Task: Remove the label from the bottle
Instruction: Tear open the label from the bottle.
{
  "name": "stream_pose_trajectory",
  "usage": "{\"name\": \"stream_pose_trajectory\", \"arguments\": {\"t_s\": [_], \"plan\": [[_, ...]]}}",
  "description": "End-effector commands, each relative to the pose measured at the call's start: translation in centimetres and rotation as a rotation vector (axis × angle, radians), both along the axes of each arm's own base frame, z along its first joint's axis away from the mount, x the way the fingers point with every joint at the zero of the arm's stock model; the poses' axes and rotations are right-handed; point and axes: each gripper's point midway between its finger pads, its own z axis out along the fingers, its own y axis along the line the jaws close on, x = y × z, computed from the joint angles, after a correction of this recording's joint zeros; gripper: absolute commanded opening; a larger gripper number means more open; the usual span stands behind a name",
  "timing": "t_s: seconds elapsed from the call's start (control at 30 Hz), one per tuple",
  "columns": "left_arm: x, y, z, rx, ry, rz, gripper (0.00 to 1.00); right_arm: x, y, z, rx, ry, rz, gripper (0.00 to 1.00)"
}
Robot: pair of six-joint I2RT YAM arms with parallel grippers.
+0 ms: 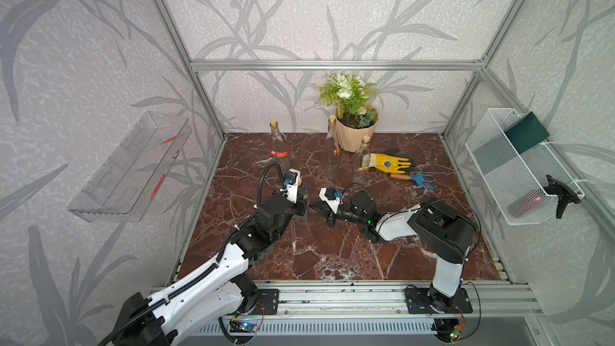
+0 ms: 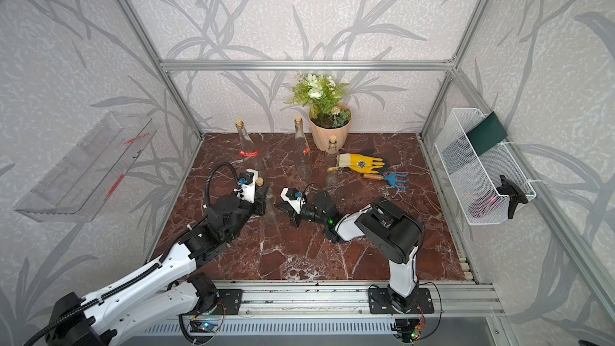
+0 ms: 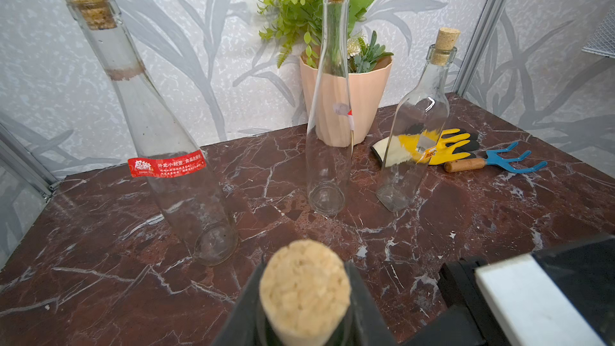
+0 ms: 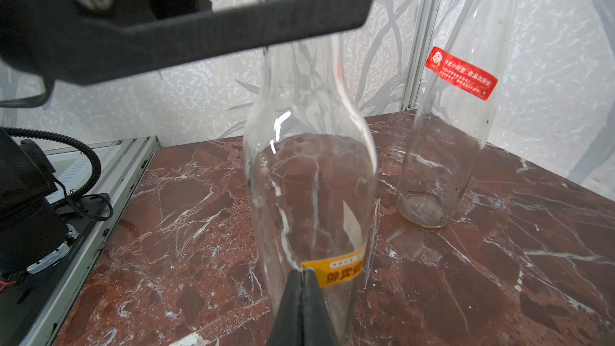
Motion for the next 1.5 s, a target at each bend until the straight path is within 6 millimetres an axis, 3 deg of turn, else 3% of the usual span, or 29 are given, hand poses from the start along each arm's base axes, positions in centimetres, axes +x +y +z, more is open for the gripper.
{"name": "stream_pose_trajectory", "arguments": {"t_s": [0.0, 0.4, 1.47], "plan": [[-0.3, 0.4, -0.3, 0.0, 0.021, 0.017, 0.0, -0.1, 0.0, 1.6, 0.038, -0.039, -0.004, 0.0], [-0.8, 1.3, -0.9, 0.005, 0.043, 0.04, 0.0, 0.0, -0.4, 1.9, 0.042, -0.04, -0.021, 0.0], [-1.1, 0.3, -1.4, 0.029, 0.049, -0.026, 0.0, 0.5, -1.2, 1.7, 0.044, -0.033, -0.049, 0.0]]}}
